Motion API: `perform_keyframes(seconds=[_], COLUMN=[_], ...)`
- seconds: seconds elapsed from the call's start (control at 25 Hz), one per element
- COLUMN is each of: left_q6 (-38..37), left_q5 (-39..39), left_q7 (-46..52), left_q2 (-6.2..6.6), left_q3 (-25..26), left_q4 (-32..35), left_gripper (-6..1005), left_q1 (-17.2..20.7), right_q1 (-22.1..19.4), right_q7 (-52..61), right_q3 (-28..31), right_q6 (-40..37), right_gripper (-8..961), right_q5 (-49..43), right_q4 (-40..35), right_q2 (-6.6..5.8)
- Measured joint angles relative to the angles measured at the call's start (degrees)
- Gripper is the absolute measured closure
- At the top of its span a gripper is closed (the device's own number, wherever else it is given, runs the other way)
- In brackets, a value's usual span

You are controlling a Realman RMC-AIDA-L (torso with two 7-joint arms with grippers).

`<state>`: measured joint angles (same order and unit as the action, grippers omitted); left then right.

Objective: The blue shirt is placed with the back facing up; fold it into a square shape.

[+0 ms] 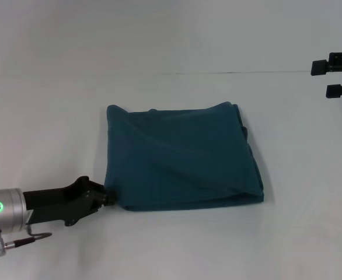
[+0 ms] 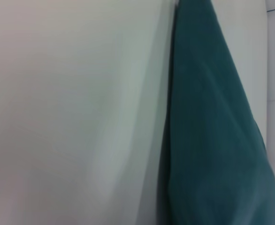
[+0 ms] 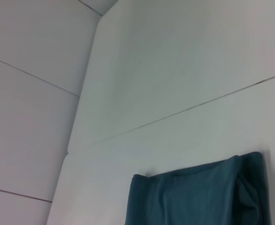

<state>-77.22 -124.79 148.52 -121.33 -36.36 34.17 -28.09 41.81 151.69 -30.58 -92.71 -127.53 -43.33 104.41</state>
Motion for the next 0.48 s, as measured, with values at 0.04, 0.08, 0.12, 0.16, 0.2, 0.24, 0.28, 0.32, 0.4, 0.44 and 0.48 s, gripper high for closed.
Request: perform_keyframes(seconds=[0.04,0.08,0.12,0.16,0.2,0.24,0.28,0.32,0.4,0.44,0.48], left_q6=[-0.4,-1.0,-1.4,-1.8,-2.4,-2.6,-2.8,-2.8,-2.9,-3.2,-3.9], left_q5=[-0.1,-0.2,-0.7,-1.3,-2.5,-3.7,-4.7,-5.9,-7.5,-8.1,-8.4], left_q7=[-0.2,-0.5,-0.7,-1.0,-1.3,-1.8,-2.1,-2.7,-2.9,-3.0,-3.3], left_q2=[0.13,0.28,0.47,0.65,0.86,0.93,0.99,1.12,1.53,1.94,2.34], left_q3=[0.1,0.2,0.2,0.2,0.2,0.2,0.2,0.3,1.1,2.3,3.8], left_q4=[0.0,0.0,0.1,0.2,0.3,0.7,1.1,1.8,3.5,4.4,5.2], left_gripper=[956,957,957,957,950,943,935,928,914,906,899], left_q1=[0.0,0.0,-0.2,-0.3,-0.6,-0.8,-0.9,-0.9,-0.7,-0.5,-0.2], right_q1=[0.0,0.0,0.0,0.0,0.0,0.0,0.0,0.0,-0.1,-0.2,-0.2], right_q7=[0.0,-0.1,-0.3,-0.4,-0.5,-0.7,-0.7,-0.8,-1.3,-1.7,-2.0], right_q3=[0.0,0.0,0.0,0.0,0.0,0.0,-0.1,-0.1,-0.3,-0.3,-0.4], right_q6=[0.0,0.0,0.0,0.0,0.0,0.0,0.0,0.0,0.0,0.0,-0.1], right_gripper=[71,71,71,71,71,71,71,71,71,71,71], right_q5=[0.0,0.0,0.0,0.0,0.0,0.0,0.0,0.0,0.0,-0.1,-0.1], right_q4=[0.0,0.0,0.0,0.0,0.0,0.0,0.0,0.0,0.0,0.1,0.1], right_q2=[0.0,0.0,0.0,0.0,0.0,0.0,0.0,0.0,0.0,0.0,0.0])
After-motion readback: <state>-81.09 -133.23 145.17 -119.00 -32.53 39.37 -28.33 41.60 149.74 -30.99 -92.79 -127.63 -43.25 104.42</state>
